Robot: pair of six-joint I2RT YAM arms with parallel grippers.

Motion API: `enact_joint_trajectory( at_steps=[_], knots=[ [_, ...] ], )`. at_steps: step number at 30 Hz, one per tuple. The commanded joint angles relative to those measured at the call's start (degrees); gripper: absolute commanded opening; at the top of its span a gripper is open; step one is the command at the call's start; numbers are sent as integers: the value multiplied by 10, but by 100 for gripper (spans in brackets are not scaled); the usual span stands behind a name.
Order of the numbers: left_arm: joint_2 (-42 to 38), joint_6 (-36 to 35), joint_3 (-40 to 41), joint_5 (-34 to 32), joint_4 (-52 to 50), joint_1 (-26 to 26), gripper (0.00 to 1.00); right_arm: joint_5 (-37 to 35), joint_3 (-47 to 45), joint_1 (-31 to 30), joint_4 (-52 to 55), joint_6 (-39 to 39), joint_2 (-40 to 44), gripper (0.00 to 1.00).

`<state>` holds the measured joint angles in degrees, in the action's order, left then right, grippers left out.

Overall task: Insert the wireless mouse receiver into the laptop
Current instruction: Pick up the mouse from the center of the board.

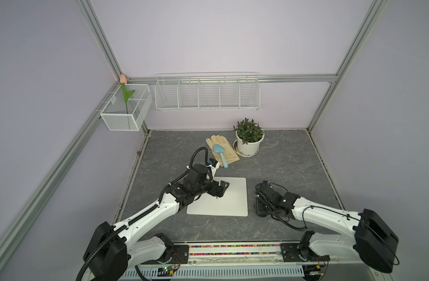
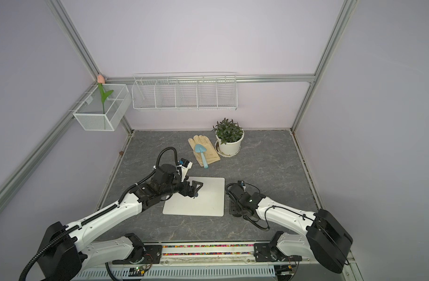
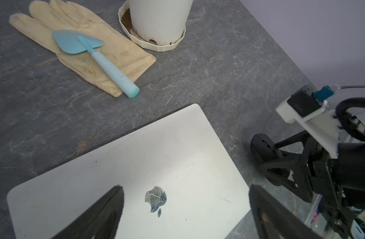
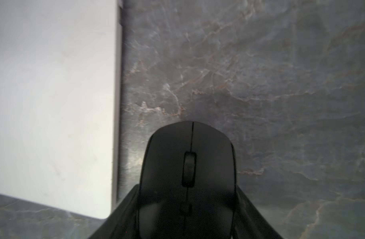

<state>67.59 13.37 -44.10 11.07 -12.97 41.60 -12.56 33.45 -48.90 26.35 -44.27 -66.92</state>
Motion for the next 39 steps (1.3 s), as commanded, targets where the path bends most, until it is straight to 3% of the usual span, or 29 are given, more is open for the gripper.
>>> enact_joint_trajectory(
  at_steps=[1,6,13,29,39],
  knots=[
    [17,46,-37,91,-24,1,96,15,-23,-2,-74,81,81,54],
    [48,117,-52,234,24,1,92,39,-28,-2,-95,164,167,53],
    [70,272,-31,261,162,2,87,66,-2,-2,-102,219,174,54],
    [156,279,-83,258,138,40,75,88,57,-2,-144,278,99,54],
    [195,295,-80,278,164,48,59,104,69,-3,-179,287,76,54]
  ],
)
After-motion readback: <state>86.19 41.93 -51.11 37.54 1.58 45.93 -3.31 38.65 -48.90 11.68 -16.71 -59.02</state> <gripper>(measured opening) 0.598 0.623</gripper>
